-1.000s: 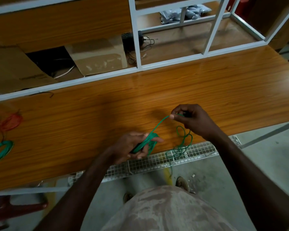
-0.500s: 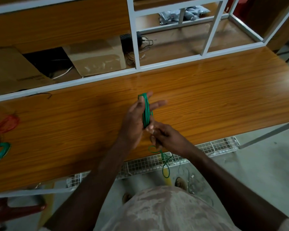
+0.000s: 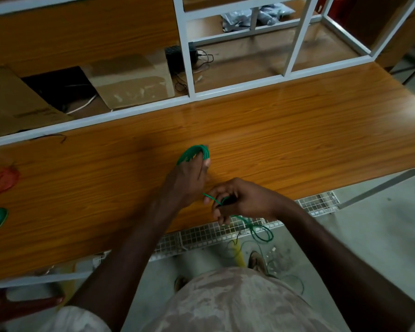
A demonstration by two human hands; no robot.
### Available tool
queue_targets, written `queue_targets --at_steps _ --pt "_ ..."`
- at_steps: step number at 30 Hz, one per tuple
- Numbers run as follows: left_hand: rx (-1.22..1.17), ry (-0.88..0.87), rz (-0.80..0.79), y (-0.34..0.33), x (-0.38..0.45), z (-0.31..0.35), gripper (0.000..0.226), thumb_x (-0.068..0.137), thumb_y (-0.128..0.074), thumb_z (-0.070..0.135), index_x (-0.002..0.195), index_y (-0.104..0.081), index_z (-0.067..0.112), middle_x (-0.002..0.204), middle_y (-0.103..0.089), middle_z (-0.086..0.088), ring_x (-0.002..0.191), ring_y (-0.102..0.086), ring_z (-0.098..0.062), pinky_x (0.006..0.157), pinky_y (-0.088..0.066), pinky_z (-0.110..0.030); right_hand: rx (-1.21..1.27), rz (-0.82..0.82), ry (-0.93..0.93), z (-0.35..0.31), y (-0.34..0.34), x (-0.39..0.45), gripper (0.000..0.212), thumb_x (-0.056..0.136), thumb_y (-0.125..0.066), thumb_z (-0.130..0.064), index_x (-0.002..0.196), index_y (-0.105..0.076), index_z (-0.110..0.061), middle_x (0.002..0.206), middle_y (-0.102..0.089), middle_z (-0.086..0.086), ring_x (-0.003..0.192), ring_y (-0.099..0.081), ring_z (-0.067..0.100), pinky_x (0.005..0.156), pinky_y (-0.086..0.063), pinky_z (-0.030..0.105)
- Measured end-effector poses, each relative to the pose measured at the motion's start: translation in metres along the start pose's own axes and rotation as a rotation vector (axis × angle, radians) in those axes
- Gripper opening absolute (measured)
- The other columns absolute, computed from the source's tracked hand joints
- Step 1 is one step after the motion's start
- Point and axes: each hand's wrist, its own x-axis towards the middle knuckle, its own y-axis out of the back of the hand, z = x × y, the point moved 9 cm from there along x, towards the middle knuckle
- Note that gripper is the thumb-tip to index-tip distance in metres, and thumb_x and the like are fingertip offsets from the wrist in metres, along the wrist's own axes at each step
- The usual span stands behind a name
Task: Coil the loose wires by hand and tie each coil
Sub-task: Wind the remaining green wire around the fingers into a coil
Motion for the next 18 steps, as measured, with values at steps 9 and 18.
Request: queue_targets --at_steps 9,18 --pt "-0.611 0.133 -0.448 -0.044 -0.031 -0.011 0.052 0.106 -0.037 0.042 0.136 -0.064 0.008 0.049 -0.057 0.002 0.036 -0.042 -0.005 0.042 -0.035 -0.019 -0.2 0.478 0.134 0.005 0.085 -0.006 0.009 0.097 -0.075 -0.003 0.105 -0.08 -0.002 0.092 -0.08 0.016 0.079 -0.076 0.023 0.074 -0.06 0.034" --pt "-0.878 0.206 -0.436 -0.024 -0.04 -0.019 0.04 0.115 -0.036 0.034 0.131 -0.068 0.015 0.053 -0.052 -0.006 0.039 -0.032 -0.01 0.038 -0.026 -0.02 0.015 0.8 0.136 0.024 0.13 -0.029 0.011 0.102 -0.068 -0.002 0.109 -0.077 -0.001 0.075 -0.068 0.029 0.053 -0.056 0.02 0.049 -0.044 0.026"
